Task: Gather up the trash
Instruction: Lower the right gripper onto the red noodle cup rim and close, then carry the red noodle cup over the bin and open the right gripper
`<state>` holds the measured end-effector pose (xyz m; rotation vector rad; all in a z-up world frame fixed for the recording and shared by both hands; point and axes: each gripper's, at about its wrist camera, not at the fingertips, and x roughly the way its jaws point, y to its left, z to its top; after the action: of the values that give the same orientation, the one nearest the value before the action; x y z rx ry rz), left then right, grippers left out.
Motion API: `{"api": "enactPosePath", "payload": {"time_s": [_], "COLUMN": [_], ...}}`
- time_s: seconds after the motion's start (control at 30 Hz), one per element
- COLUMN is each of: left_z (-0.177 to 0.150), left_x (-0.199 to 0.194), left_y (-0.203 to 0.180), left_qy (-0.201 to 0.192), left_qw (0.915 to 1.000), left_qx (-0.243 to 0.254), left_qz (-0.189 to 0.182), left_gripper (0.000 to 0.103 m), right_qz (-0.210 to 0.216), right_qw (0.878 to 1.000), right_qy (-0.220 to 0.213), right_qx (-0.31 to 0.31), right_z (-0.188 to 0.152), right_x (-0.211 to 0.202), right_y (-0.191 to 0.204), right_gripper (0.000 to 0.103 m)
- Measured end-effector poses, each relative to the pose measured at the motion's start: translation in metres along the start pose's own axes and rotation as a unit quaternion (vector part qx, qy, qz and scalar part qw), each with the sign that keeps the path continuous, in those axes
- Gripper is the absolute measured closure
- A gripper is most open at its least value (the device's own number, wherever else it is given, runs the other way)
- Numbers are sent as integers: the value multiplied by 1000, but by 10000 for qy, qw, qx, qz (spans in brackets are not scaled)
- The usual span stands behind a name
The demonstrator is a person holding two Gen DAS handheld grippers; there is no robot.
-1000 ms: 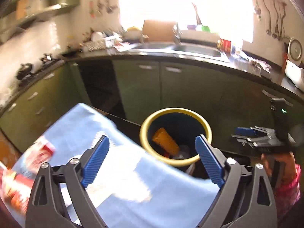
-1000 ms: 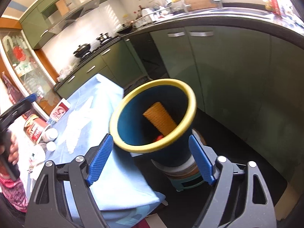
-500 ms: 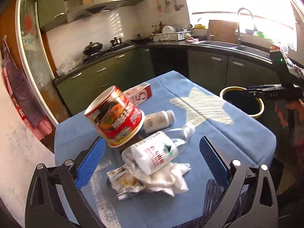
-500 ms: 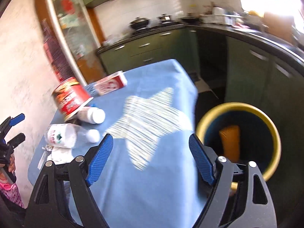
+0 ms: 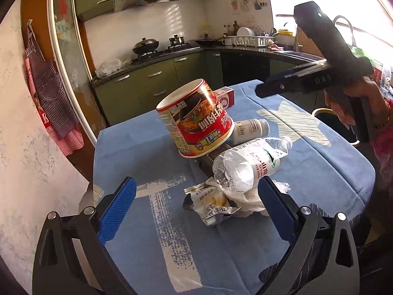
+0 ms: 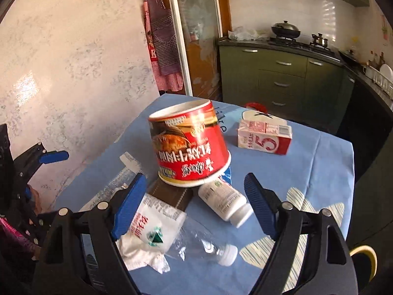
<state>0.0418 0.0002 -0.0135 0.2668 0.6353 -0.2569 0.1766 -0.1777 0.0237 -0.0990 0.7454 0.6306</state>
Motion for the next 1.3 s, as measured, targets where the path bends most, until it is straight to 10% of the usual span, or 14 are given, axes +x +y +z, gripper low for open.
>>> {"api": "enactPosePath", "payload": {"time_s": [0.17, 0.53, 1.3], "left_z": [-5, -17, -31], "left_x": [-1, -2, 8], "left_y": [8, 25, 30], "left_qy": [20, 48, 130], "left_qw": [9999, 9997, 9989], "left_qx": [-126, -233, -319], "left_qz": [-7, -114, -313], "left_gripper": [5, 5, 5], "right_qz": [-287, -1042, -1531], "right_qw": [9991, 9814, 9710], "right_qy": [289, 1603, 1763], "right_qx": [-123, -165, -514], "right_z": [61, 122, 121], "right_x": [20, 114, 127], "right_y": [9, 1, 20], "right_gripper": [33, 88, 98]}}
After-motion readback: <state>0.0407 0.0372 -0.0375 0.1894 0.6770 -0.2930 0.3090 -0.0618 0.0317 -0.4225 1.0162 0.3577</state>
